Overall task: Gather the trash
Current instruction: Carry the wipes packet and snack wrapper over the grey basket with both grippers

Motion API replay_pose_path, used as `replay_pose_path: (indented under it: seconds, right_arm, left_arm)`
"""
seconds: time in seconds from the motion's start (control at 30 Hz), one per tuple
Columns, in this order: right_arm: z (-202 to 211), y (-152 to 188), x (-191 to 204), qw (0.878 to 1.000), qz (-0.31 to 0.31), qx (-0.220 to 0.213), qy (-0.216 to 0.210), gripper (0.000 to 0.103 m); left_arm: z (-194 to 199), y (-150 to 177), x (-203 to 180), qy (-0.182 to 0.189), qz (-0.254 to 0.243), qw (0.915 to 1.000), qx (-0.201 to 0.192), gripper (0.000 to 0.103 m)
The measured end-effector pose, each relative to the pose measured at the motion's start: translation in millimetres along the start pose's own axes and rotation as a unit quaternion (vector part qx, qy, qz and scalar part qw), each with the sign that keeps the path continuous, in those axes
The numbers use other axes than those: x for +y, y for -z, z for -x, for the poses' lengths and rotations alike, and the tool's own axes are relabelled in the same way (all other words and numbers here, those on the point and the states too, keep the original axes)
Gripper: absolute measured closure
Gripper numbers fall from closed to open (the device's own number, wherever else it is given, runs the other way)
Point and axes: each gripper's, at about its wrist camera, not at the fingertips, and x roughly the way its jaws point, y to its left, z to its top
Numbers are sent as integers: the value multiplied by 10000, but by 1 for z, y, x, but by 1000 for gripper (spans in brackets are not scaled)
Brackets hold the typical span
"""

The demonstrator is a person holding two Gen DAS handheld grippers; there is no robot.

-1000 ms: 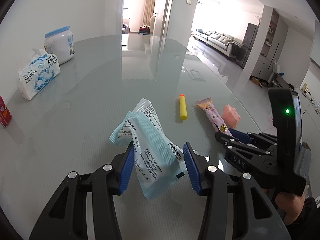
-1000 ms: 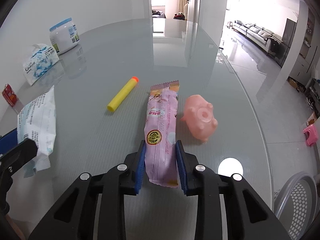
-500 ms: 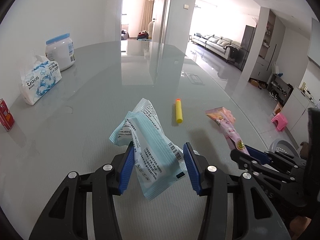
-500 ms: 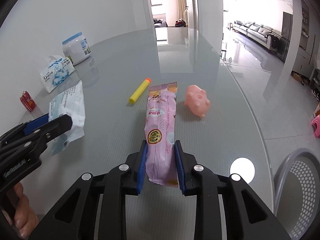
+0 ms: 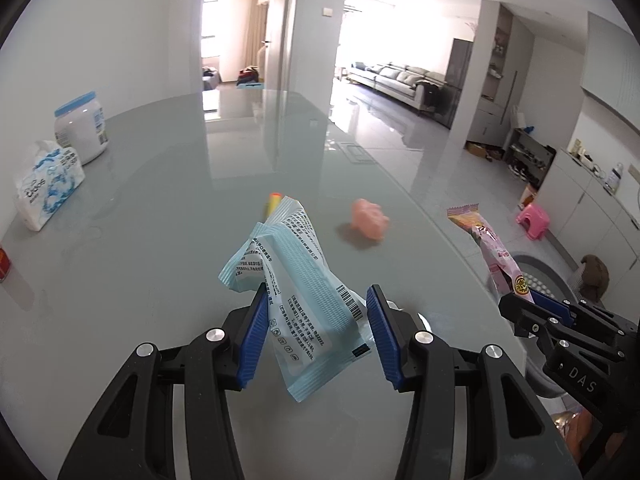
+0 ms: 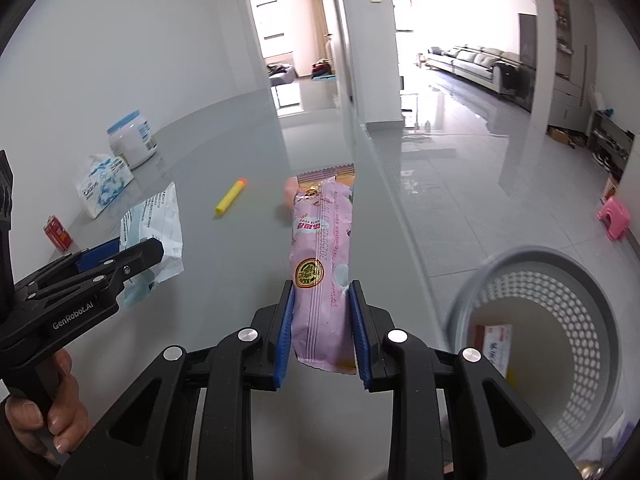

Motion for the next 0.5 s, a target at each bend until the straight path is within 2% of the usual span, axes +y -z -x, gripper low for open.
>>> replay_pose_path:
  seconds: [0.27,0.5]
  right_arm:
    - [36,27,-65,9970,-631,-153,433,77]
    - [66,54,-121,9887,-1205,-285,845,77]
  left_arm:
    - [-1,5,-61,440,-435,9980,107,56]
    - [-9,7,-120,886,-949,9914,177,56]
